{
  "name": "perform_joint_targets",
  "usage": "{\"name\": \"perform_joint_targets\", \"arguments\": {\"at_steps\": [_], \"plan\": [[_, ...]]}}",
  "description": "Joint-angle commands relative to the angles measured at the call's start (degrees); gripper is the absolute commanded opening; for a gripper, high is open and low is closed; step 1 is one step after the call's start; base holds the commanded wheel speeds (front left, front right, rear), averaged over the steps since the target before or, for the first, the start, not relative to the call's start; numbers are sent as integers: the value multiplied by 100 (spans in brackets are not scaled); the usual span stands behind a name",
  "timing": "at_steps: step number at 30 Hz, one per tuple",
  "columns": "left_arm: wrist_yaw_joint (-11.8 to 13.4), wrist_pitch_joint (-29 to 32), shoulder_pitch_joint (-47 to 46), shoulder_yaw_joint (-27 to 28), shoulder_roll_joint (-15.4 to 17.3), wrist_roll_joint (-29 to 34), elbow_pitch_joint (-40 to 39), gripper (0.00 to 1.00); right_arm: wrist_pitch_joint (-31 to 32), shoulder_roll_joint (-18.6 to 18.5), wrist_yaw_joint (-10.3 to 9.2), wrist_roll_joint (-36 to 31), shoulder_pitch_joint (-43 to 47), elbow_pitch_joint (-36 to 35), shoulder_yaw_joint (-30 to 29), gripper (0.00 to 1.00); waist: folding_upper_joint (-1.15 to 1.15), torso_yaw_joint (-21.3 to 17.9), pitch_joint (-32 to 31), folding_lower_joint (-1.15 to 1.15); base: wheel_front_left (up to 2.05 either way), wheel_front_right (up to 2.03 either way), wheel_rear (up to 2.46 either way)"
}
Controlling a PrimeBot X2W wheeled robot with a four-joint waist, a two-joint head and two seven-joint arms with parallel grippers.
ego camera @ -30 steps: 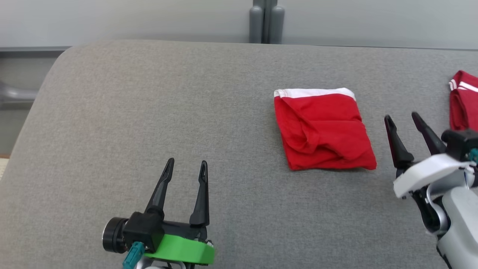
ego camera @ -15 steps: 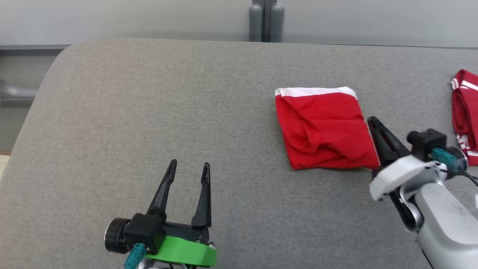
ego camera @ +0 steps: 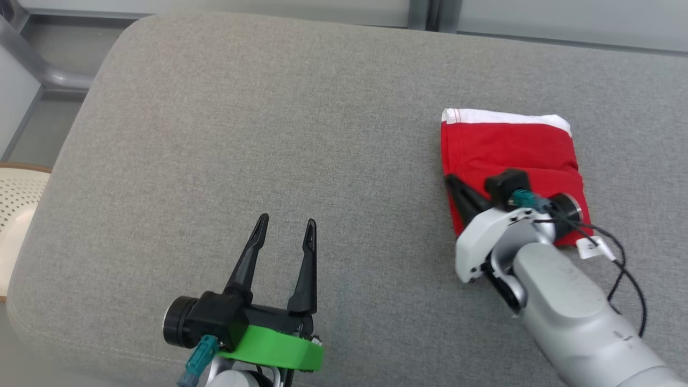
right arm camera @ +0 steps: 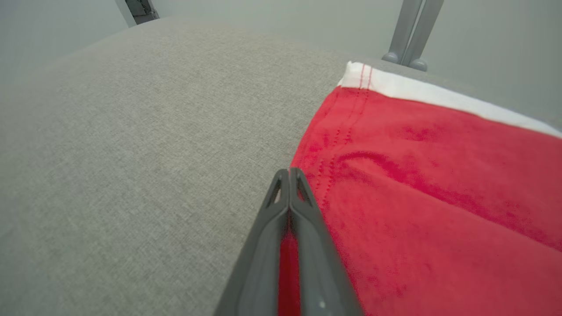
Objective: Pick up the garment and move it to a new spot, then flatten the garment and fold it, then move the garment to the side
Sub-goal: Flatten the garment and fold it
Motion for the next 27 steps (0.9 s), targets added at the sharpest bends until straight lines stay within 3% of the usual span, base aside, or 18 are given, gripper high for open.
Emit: {"name": "perform_joint_targets", "arguments": {"at_steps": [1,6,10,19,27], "plan": [[29,-13,-103,-1,11,-22,-8,100,28,86,-7,110,-63,50,158,0,0,51,94,0,0,0,0],[-11,-13,-144,-15,11,-8,5,100,-166,329,-8,632,-197,-252,938,0,0,-32,141,0,0,0,0],[-12,-13,-167,-1,11,29,-6,100,-402,124,-9,687,-324,-487,1084,0,0,-103,139,0,0,0,0],[-19,-13,-32,67,12,38,-20,100,-483,-525,-8,-125,345,-896,-251,0,0,-199,-5,0,0,0,0],[-74,-14,33,50,11,65,19,100,-485,-336,-8,-486,974,-604,-1010,0,0,-177,-124,0,0,0,0]]}}
